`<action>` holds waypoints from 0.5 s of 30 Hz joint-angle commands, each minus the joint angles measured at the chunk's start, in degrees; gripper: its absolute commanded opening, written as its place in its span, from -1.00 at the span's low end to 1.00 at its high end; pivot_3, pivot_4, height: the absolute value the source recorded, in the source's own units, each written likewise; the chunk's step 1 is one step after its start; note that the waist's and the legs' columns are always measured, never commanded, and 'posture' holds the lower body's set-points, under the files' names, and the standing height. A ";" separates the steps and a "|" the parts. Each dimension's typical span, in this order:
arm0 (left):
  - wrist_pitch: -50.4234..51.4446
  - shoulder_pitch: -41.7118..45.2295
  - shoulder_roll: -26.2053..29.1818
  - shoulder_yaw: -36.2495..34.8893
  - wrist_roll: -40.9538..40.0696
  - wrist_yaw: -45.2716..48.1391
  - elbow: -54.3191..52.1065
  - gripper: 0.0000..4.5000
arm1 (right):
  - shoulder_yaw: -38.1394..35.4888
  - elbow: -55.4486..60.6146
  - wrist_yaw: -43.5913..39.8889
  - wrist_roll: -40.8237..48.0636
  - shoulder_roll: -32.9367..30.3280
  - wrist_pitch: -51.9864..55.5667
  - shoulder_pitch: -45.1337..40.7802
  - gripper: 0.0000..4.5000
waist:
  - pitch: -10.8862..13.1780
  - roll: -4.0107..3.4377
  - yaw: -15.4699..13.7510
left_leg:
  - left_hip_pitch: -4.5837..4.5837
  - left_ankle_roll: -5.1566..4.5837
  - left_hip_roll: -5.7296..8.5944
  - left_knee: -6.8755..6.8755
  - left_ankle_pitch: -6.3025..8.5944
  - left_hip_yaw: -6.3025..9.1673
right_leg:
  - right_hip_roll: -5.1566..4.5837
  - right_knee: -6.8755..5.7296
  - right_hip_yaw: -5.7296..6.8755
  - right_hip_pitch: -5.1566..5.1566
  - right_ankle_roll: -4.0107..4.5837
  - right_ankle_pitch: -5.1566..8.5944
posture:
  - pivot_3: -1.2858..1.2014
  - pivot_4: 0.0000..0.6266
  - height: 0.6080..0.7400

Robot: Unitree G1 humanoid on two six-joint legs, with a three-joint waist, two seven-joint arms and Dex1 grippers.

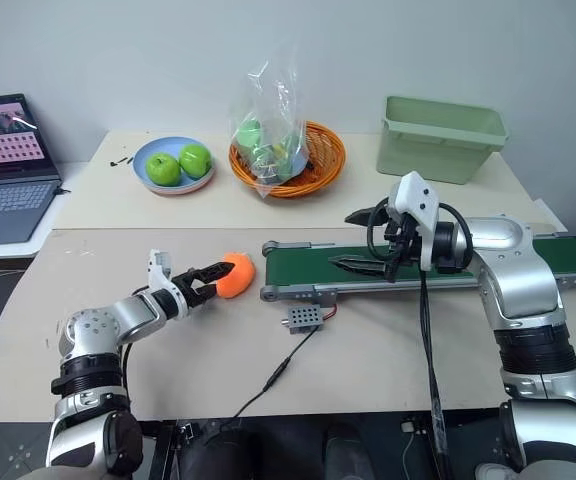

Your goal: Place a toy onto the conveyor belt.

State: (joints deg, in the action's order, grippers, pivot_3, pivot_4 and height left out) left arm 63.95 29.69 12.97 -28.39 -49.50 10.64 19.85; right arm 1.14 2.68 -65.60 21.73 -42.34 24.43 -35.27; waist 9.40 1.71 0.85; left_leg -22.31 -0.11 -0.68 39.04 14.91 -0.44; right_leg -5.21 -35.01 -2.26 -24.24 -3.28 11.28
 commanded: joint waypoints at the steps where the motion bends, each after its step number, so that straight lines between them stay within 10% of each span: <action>1: -1.02 1.15 0.85 0.92 0.83 1.55 0.47 0.21 | -2.41 2.14 0.67 1.09 -1.29 0.35 -0.09 1.00 | 0.00 0.00 -0.02 | 0.00 0.00 0.00 0.00 0.00 0.00 | 0.00 0.00 0.00 0.00 0.00 0.00 | 0.03 -0.52 1.00; 8: -2.74 1.66 0.98 1.36 1.21 2.99 -0.13 -0.89 | -2.40 2.23 1.02 1.23 -1.57 0.24 -0.08 1.00 | 0.00 0.00 -0.03 | 0.00 0.00 0.00 0.00 0.00 0.00 | 0.00 0.00 0.00 0.00 0.00 0.00 | 0.03 -0.52 1.00; 15: -10.25 2.24 2.98 3.41 5.13 3.66 -7.06 -0.89 | -1.95 1.31 0.80 0.92 -1.41 -0.28 -0.75 1.00 | 0.01 0.02 0.00 | 0.00 0.00 0.00 0.00 0.00 0.00 | 0.00 0.01 0.00 0.00 0.00 0.00 | 0.03 -0.52 1.00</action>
State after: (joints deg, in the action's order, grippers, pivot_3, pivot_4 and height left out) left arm 58.34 30.51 14.27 -25.88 -45.95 12.73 18.82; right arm 1.06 2.91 -64.87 21.67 -43.05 24.43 -35.00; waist 9.42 1.73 0.85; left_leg -22.33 -0.11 -0.69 39.04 14.91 -0.43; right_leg -5.21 -35.01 -2.26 -24.26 -3.28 11.28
